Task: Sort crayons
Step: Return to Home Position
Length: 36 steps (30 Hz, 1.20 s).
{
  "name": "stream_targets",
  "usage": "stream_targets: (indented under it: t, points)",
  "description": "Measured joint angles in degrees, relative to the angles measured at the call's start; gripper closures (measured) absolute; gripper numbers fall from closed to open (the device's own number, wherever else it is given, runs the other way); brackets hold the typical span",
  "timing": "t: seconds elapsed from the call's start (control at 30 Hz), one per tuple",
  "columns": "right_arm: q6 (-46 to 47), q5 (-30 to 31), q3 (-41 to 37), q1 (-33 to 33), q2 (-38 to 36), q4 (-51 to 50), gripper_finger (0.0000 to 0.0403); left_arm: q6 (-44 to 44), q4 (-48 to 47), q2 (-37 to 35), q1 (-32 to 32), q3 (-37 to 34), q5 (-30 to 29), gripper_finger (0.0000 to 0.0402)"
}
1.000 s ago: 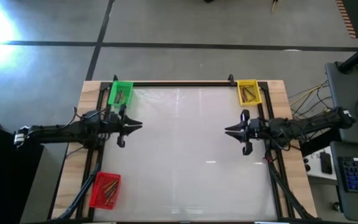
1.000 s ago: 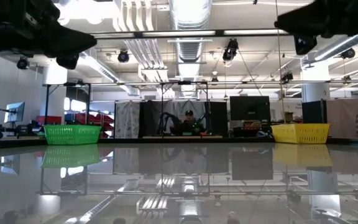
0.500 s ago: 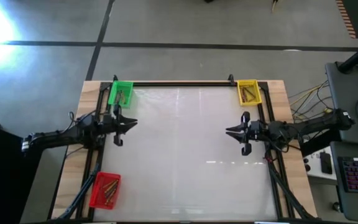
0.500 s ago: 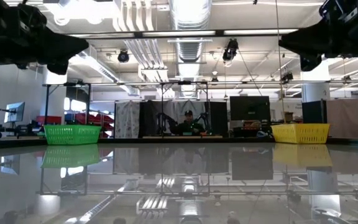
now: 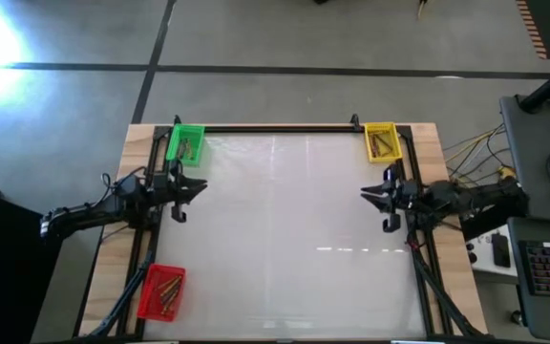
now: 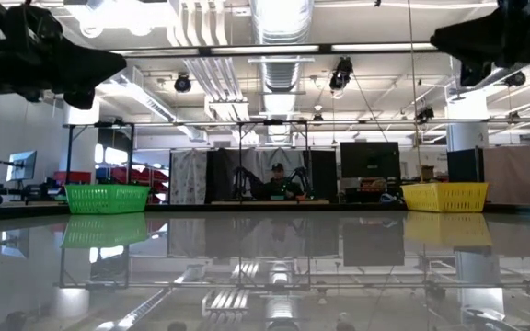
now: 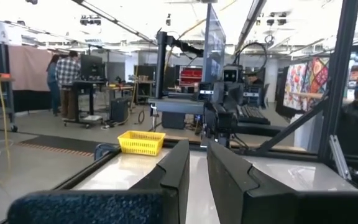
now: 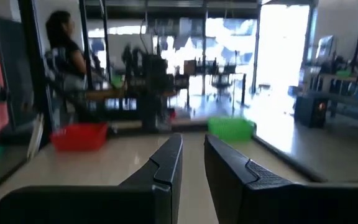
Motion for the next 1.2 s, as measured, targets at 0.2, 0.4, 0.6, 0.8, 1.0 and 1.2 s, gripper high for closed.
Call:
stream_targets:
  t: [0.2,0.4,0.6,0.8,1.0,1.2]
  points:
    - [2.39,0.85,-0.20,0.04,-4.49,-5.85,0.0344,-0.94,3.88,0.00,0.01,-0.35,0.02,0.0361]
    - [6.31,1.93,-1.12,0.04,-3.47,-6.10,0.0344,-0.59,3.24,0.17,0.07,-0.44,-0.99,0.0361]
    - [11.38,1.96,-2.85,0.04,-3.44,-5.27,0.0344,-1.17,2.92,0.31,0.07,-0.46,-1.03,0.0361]
    - [14.30,2.26,-6.32,0.02,-3.47,-3.40,0.0344,-4.04,1.11,0.33,0.07,-0.46,-1.03,0.0361]
    - [12.20,3.92,-4.83,0.02,-3.55,-3.87,0.0344,-6.80,4.64,0.02,0.07,-0.48,-0.63,0.0361]
    - [11.41,3.89,-2.94,0.02,-3.52,-4.67,0.0344,-4.04,3.72,0.19,0.07,-0.50,-1.90,0.0361]
